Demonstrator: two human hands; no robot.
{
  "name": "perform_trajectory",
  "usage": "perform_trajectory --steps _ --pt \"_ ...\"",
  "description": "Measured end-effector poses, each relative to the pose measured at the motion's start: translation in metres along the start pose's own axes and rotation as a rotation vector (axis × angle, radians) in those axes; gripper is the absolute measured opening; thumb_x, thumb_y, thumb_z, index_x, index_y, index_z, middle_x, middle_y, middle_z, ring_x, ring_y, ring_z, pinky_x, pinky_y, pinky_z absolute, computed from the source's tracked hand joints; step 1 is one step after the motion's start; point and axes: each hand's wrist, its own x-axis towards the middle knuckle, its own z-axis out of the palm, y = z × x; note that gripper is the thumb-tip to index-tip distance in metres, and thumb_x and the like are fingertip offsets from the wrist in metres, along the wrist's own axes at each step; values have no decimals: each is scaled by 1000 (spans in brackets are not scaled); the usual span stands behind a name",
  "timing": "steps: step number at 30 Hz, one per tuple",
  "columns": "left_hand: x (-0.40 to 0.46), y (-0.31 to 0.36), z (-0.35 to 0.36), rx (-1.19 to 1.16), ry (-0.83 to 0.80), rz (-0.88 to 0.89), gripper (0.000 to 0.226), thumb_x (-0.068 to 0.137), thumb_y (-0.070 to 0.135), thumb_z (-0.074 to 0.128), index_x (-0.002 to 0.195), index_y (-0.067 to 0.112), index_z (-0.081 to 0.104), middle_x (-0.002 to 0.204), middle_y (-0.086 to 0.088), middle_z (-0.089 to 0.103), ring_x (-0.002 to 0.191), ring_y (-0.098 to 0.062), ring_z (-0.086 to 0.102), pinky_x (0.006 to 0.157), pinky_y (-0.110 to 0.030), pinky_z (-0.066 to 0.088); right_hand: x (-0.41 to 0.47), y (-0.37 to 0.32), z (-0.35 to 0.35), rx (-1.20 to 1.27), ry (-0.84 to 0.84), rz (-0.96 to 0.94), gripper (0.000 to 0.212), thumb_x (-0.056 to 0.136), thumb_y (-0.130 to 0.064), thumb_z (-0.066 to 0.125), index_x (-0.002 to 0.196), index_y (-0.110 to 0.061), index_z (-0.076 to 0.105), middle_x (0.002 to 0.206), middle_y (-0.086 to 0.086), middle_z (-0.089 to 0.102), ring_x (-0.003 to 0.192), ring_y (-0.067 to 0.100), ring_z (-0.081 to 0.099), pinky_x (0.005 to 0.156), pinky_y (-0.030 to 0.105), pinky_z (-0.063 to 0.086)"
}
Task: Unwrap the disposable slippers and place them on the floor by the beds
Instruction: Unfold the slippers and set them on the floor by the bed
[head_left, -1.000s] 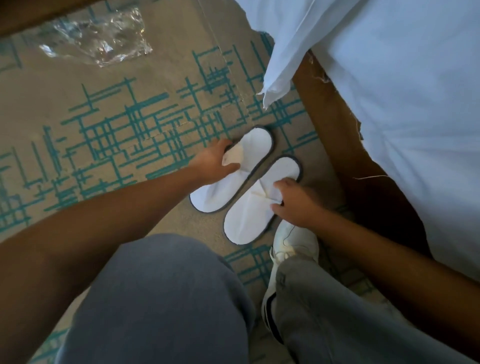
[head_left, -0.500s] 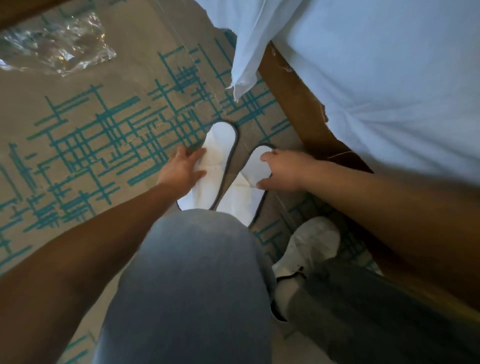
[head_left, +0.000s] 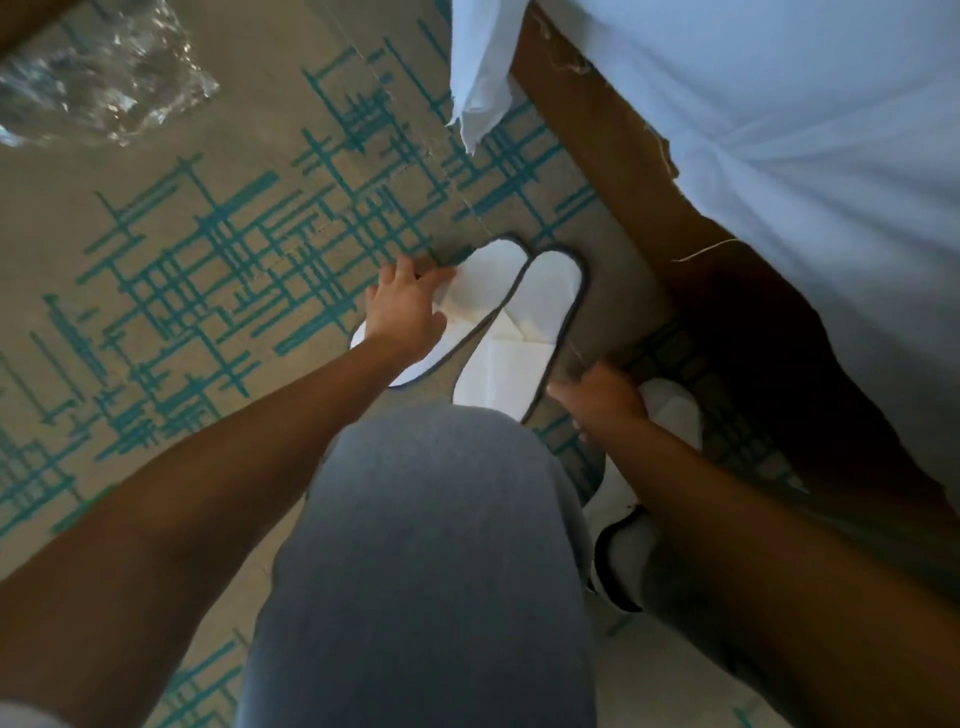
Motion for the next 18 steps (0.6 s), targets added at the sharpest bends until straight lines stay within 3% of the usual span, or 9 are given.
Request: perform_trajectory --steps 3,7,10,13,16,18 --pt "3 0 7 -36 63 -23 61 88 37 69 145 31 49 143 -9 47 132 -34 41 107 -51 40 4 0 4 131 46 -52 79 73 -60 72 131 -11 52 129 15 61 110 35 65 87 50 59" --pt "2 -3 13 41 43 -29 76 84 52 73 149 26 43 146 -10 43 133 -37 41 108 -55 40 -5 -30 19 123 153 -117 76 80 -52 76 136 -11 45 134 15 58 120 37 60 91 44 53" --pt "4 3 7 92 4 -26 78 83 50 74 149 25 43 143 -16 44 130 -40 43 105 -55 44 -11 -48 31 226 151 -61 63 81 -36 77 131 -10 48 131 17 61 118 39 63 88 42 53" --pt "11 6 -6 96 -35 -44 72 85 48 73 148 25 45 138 -19 47 126 -41 47 101 -52 46 -9 -44 38 228 107 -11 36 89 -26 63 119 -6 64 121 15 69 111 34 67 72 32 47" --pt "19 1 -14 28 -84 -61 65 89 46 70 147 28 47 135 -17 48 125 -40 48 100 -47 43 -11 -28 48 242 103 0 37 89 -38 63 110 -8 68 108 12 73 100 30 71 66 31 47" --pt "23 -4 -15 -17 -96 -68 65 88 46 70 146 29 47 135 -16 48 125 -39 49 101 -45 43 -17 -28 52 330 163 12 51 84 -46 70 118 -9 61 114 12 70 103 31 69 70 31 47"
